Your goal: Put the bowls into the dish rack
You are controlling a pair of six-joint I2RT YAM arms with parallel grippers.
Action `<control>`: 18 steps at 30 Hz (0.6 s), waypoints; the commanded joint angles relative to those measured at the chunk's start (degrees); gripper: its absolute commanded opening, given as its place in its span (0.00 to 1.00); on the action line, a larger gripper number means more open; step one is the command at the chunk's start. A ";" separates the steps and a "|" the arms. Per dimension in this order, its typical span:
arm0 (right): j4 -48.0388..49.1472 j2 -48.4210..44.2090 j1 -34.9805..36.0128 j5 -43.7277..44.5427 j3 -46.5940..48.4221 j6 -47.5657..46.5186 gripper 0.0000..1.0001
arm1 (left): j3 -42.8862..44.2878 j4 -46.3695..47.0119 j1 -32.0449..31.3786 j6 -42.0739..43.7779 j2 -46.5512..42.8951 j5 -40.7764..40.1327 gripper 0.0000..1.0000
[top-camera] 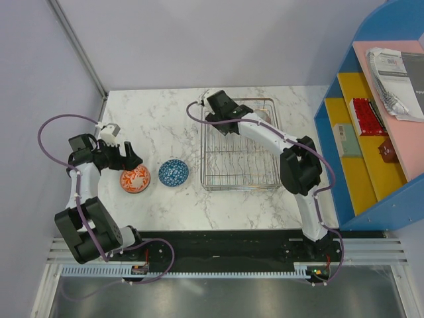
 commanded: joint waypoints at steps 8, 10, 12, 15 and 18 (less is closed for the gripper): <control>9.32 7.22 3.24 14.29 5.56 -11.88 0.00 | -1.44 0.13 1.58 2.22 -2.32 3.60 1.00; 10.99 8.11 3.59 15.25 5.91 -14.95 0.00 | -1.71 0.22 1.76 2.22 -2.41 3.86 1.00; 12.66 9.42 3.85 16.31 6.00 -16.72 0.00 | -1.88 0.13 1.84 2.22 -2.41 3.95 1.00; 14.42 11.01 4.03 16.92 6.44 -19.62 0.00 | -2.15 0.22 2.28 2.31 -2.32 4.30 1.00; 16.27 12.24 4.29 17.54 6.53 -22.08 0.00 | -2.76 0.48 2.55 2.40 -2.24 4.48 1.00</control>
